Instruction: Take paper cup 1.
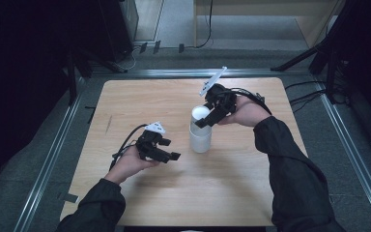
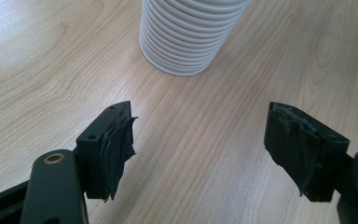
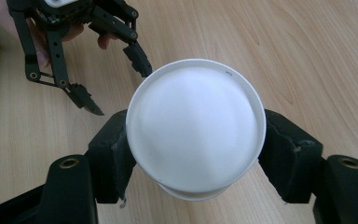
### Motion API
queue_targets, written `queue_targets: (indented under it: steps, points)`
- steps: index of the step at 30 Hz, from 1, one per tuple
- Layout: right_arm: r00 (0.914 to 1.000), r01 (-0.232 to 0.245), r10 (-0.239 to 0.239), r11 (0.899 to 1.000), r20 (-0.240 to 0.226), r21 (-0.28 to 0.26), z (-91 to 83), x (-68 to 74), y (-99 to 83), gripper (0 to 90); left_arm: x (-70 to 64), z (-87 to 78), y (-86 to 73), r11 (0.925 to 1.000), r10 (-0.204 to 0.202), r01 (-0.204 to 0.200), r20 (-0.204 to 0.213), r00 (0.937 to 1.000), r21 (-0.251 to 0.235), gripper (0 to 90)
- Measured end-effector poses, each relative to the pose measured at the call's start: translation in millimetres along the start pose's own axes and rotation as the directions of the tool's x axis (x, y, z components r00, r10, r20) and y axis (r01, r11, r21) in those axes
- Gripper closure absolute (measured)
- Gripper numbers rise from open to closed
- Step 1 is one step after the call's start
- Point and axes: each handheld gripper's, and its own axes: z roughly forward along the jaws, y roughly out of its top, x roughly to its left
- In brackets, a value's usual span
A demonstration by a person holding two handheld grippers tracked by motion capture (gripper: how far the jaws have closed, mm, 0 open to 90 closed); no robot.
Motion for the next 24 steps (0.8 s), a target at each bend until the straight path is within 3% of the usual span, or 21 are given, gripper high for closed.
queue_targets:
  steps: [21, 24]
  points:
    - [0.9998, 0.006, -0.006, 1.000, 0.018, -0.004, -27.4, 9.0, 15.8, 33.7, 0.0, -1.0, 0.0, 1.0000, 0.003, -0.003, 0.007, 1.0000, -0.007, 23.8]
    - [0.9994, 0.028, -0.027, 1.000, 0.020, -0.014, -35.1, 11.2, 19.9, 33.7, 0.3, -0.9, -0.1, 1.0000, 0.007, -0.007, 0.006, 1.0000, -0.001, 23.8]
